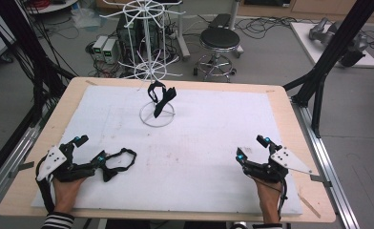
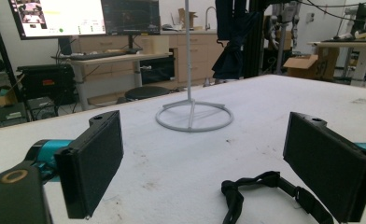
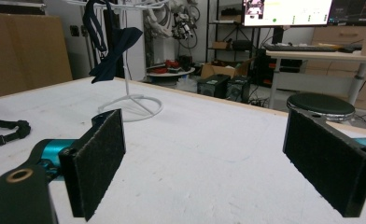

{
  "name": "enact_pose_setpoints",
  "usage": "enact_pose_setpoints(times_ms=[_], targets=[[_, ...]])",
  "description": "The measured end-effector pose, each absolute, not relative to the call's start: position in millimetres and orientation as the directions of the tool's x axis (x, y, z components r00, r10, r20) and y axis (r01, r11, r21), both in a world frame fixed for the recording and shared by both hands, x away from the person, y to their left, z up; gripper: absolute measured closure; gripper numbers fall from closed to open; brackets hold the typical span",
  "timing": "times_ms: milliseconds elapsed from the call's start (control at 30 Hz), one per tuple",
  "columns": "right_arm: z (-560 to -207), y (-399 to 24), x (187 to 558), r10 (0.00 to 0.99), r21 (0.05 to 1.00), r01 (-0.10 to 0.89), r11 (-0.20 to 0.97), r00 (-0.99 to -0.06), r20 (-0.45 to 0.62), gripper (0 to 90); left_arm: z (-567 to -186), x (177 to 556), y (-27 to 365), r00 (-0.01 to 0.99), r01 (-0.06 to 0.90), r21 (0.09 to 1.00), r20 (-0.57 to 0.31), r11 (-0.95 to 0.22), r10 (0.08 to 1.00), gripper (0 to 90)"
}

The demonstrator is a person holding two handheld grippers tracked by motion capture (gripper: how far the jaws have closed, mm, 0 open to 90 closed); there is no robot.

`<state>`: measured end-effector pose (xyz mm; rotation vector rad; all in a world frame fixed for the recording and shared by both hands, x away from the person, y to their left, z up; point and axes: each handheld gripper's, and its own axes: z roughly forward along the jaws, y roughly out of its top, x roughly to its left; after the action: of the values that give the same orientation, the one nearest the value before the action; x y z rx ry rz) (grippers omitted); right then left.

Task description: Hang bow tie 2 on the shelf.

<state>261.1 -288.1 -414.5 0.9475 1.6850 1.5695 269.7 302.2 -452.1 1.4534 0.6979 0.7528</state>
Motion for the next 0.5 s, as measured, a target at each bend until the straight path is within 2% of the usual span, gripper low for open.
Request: enact_pose_setpoints(times_ms=[500], targets=[[-420,-297,259,0.848,0.997,0.080,0.020,-0.529,0.025,12.3,-420,268,314,0.673,-0.015,0.988,0.124,-0.154,0.730,12.3]])
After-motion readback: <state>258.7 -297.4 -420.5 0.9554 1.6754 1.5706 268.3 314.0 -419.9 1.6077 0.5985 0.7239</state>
